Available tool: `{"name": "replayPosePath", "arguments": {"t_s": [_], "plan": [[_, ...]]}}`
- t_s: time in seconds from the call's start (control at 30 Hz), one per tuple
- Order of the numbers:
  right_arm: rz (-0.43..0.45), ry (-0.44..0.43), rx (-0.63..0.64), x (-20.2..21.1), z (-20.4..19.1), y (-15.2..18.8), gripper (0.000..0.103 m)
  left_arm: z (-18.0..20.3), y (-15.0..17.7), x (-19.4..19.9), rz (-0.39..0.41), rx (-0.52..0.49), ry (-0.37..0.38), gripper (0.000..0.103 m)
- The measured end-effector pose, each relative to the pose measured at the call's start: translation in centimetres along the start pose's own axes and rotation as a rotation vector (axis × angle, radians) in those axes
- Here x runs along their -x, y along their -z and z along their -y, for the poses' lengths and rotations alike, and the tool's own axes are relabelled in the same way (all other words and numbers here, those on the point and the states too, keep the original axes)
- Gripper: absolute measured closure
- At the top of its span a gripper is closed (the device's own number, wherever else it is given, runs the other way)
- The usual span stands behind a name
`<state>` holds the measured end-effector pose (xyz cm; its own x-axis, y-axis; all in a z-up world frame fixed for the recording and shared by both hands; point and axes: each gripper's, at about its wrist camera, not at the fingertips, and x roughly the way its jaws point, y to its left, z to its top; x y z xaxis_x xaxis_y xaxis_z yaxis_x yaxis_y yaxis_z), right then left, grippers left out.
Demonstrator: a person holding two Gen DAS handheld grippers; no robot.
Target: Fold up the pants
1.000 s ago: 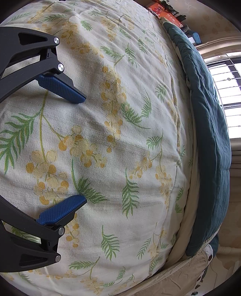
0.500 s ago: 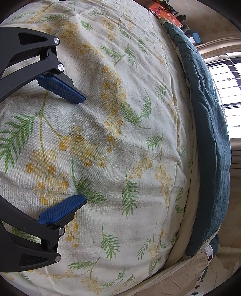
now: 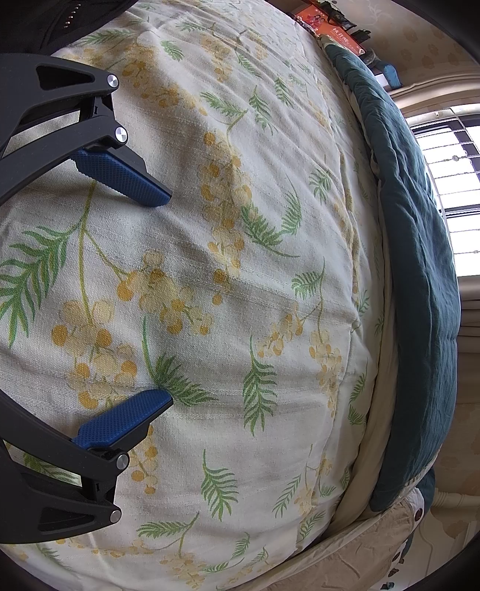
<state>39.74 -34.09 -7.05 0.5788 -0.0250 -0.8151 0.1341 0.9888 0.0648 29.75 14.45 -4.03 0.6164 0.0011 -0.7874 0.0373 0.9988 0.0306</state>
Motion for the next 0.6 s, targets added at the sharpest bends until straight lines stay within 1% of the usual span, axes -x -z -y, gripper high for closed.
{"name": "replayPosePath", "arguments": {"t_s": [0.23,0.4,0.47,0.5,0.53,0.57,0.6], "plan": [[0.001,0.000,0.000,0.0,0.0,0.0,0.004,-0.1,0.0,0.0,-0.002,0.001,0.001,0.002],[0.000,0.002,0.001,0.0,0.0,0.0,0.004,0.4,-0.4,-0.4,-0.011,-0.007,-0.025,0.002],[-0.006,0.007,0.009,-0.2,-0.1,-0.5,0.004,0.2,-0.4,-0.2,-0.006,0.002,-0.022,0.002],[-0.003,-0.001,0.007,-0.3,0.0,-1.0,0.004,0.1,-0.5,0.0,0.003,0.012,-0.046,0.002],[0.009,-0.007,0.002,-0.2,0.4,-1.8,0.004,-0.2,-0.6,0.3,0.017,0.022,-0.093,0.002],[0.039,0.006,-0.004,0.2,0.8,-2.5,0.004,-0.4,-0.7,0.8,0.040,0.025,-0.152,0.002],[0.102,0.047,-0.020,1.4,1.2,-3.2,0.004,-0.7,-0.9,1.6,0.082,0.016,-0.243,0.002]]}}
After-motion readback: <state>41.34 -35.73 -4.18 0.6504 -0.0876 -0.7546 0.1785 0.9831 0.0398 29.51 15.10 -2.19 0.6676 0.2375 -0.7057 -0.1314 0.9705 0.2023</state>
